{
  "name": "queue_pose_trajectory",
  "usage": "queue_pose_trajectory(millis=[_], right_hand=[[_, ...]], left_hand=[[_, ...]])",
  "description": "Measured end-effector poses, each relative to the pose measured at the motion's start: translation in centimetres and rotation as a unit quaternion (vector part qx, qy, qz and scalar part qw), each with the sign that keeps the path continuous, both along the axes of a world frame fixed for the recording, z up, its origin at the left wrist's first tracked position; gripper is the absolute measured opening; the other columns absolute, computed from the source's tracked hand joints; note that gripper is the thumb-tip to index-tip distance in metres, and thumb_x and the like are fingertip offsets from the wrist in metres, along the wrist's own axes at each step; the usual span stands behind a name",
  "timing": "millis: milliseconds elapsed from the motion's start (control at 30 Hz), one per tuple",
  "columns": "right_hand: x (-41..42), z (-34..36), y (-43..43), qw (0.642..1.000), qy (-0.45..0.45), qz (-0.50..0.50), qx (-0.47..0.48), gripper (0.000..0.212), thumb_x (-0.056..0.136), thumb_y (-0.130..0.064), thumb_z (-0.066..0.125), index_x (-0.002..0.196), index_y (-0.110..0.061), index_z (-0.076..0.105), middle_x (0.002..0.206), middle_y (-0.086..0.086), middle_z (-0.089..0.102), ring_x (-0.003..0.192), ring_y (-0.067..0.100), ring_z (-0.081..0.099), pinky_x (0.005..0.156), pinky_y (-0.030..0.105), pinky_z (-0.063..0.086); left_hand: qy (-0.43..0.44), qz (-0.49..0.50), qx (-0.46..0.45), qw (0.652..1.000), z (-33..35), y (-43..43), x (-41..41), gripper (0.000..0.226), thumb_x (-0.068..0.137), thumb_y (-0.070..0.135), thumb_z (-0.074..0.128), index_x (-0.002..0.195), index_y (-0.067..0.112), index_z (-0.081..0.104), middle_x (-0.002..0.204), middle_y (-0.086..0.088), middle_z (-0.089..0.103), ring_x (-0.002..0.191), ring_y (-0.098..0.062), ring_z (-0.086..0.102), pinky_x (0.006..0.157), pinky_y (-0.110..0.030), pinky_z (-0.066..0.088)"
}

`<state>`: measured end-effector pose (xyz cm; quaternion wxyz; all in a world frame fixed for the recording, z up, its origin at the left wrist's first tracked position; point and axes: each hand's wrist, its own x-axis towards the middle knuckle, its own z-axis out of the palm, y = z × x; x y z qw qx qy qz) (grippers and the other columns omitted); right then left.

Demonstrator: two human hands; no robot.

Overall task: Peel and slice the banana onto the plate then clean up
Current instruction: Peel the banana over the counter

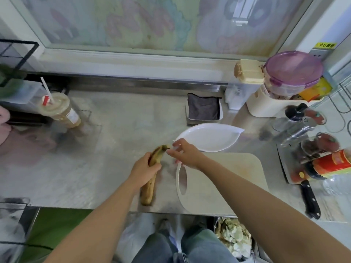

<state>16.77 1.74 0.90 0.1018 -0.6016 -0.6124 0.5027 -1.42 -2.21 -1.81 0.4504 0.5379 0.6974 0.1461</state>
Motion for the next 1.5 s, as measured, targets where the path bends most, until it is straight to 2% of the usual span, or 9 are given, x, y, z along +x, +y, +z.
queue_pose_trajectory(millis=[233,433,567,700,967,1133,1333,1433,1500], right_hand=[[-1.1,1.7,-0.2,0.957,-0.235,0.102,0.134,0.049,0.086,-0.065,0.046,0.087,-0.016,0.048,0.087,0.004,0.061,0.079,0.025,0.055,0.070,0.035,0.042],[-1.4,1.3,-0.9,0.948,-0.244,0.104,0.178,0.055,0.087,-0.069,0.038,0.071,-0.017,0.048,0.073,0.003,0.057,0.073,0.027,0.055,0.063,0.032,0.038],[-1.3,1.3,-0.5,0.934,-0.269,0.086,0.219,0.059,0.088,-0.067,0.037,0.064,-0.015,0.053,0.057,-0.001,0.048,0.063,0.024,0.054,0.057,0.030,0.035],[-1.2,1.3,-0.4,0.922,-0.294,0.098,0.233,0.060,0.091,-0.063,0.036,0.055,-0.017,0.045,0.051,-0.002,0.041,0.057,0.022,0.049,0.051,0.028,0.030],[-1.2,1.8,0.0,0.956,-0.224,0.035,0.185,0.063,0.090,-0.060,0.042,0.048,-0.014,0.030,0.046,-0.001,0.032,0.046,0.017,0.035,0.048,0.028,0.026],[-1.1,1.4,-0.2,0.975,-0.175,0.014,0.134,0.064,0.091,-0.062,0.039,0.050,-0.014,0.030,0.050,0.000,0.035,0.052,0.020,0.039,0.051,0.030,0.029],[-0.9,1.3,-0.2,0.991,-0.095,-0.020,0.087,0.064,0.085,-0.064,0.051,0.051,-0.015,0.027,0.051,-0.001,0.034,0.050,0.016,0.034,0.053,0.030,0.028],[-0.8,1.2,0.5,0.997,-0.021,-0.009,0.067,0.043,0.085,-0.045,0.064,0.067,-0.009,0.050,0.065,0.008,0.059,0.057,0.017,0.052,0.061,0.032,0.041],[-0.9,1.4,0.6,0.996,0.067,-0.050,0.042,0.027,0.087,-0.027,0.065,0.087,-0.001,0.059,0.081,0.011,0.069,0.067,0.020,0.064,0.065,0.031,0.050]], left_hand=[[-0.081,-0.049,-0.061,0.994,1.0,-1.5,0.0,0.017,0.087,0.030,0.051,0.102,0.023,0.056,0.092,-0.007,0.066,0.081,-0.024,0.066,0.078,-0.043,0.053],[-0.092,-0.069,-0.086,0.990,1.6,-1.3,0.6,0.025,0.084,0.029,0.053,0.109,0.026,0.050,0.094,-0.007,0.064,0.077,-0.021,0.064,0.072,-0.037,0.052],[0.014,-0.093,-0.030,0.995,1.4,-0.9,1.4,0.037,0.077,0.043,0.068,0.105,0.025,0.051,0.090,0.003,0.063,0.078,-0.014,0.061,0.069,-0.030,0.049],[0.124,-0.070,-0.025,0.989,0.6,-0.6,1.8,0.034,0.079,0.053,0.064,0.091,0.023,0.053,0.080,0.005,0.064,0.073,-0.013,0.061,0.071,-0.032,0.052],[0.123,-0.087,-0.016,0.988,1.5,-0.7,1.5,0.032,0.082,0.056,0.056,0.084,0.023,0.055,0.073,0.004,0.066,0.065,-0.015,0.065,0.073,-0.038,0.056],[0.115,-0.100,-0.014,0.988,1.6,-0.6,1.2,0.031,0.083,0.055,0.057,0.085,0.024,0.057,0.071,0.004,0.067,0.064,-0.015,0.065,0.074,-0.039,0.056],[0.008,-0.043,-0.053,0.998,1.5,-0.9,1.5,0.034,0.081,0.053,0.058,0.093,0.020,0.055,0.075,0.001,0.067,0.067,-0.018,0.066,0.075,-0.038,0.055],[-0.090,0.047,-0.065,0.993,1.5,-0.5,1.7,0.045,0.080,0.061,0.041,0.098,0.020,0.047,0.081,-0.005,0.062,0.074,-0.024,0.060,0.080,-0.045,0.051],[-0.081,0.071,-0.022,0.994,1.4,-0.5,1.9,0.044,0.089,0.060,0.036,0.099,0.019,0.046,0.085,-0.006,0.060,0.079,-0.026,0.060,0.080,-0.043,0.049]])
